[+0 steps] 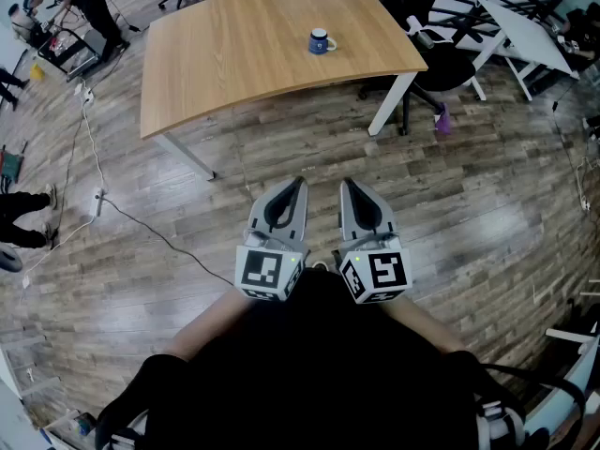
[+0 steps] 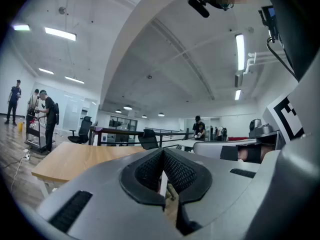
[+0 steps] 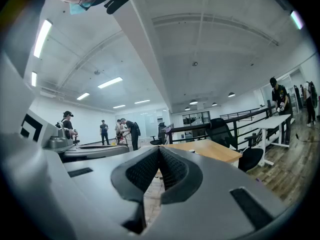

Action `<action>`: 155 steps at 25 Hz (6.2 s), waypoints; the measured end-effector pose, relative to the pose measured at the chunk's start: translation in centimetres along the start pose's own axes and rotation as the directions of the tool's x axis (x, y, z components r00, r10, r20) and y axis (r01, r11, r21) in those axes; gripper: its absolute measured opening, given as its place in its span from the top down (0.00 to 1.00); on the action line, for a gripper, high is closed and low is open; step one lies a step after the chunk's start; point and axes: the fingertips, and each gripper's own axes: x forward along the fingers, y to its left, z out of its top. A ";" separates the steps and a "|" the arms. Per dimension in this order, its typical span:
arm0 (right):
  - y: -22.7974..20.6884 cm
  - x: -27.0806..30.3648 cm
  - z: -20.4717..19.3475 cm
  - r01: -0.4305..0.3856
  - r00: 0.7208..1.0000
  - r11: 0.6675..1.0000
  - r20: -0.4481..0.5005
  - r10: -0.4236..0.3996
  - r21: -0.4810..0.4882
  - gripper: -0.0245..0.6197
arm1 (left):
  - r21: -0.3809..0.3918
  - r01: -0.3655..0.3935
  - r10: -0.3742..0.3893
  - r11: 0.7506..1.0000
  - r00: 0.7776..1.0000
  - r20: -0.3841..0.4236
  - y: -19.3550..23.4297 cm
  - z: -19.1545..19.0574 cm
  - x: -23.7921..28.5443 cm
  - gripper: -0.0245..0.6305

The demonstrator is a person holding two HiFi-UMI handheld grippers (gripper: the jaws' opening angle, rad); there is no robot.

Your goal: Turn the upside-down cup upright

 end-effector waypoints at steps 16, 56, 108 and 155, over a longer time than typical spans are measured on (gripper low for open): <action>-0.6 2.8 -1.5 0.034 0.999 0.999 -0.023 -0.034 0.005 0.95 | 0.002 0.014 -0.013 1.000 1.000 -0.019 3.1 -1.3 2.1 0.97; -26.3 61.6 -10.8 -0.154 0.968 0.983 -0.214 0.129 -0.103 0.94 | -0.081 0.148 -0.161 0.986 0.968 -0.192 34.8 -13.9 55.7 0.97; -30.6 69.0 -16.9 -0.619 0.717 0.626 0.017 0.697 0.475 0.50 | -0.468 0.606 -0.587 0.644 0.783 0.205 32.5 -19.9 62.6 0.85; -30.7 64.5 -27.8 -0.478 0.721 0.865 -0.493 0.487 0.156 0.50 | 0.187 0.913 -0.068 0.363 0.226 -0.972 31.6 -29.2 62.0 0.90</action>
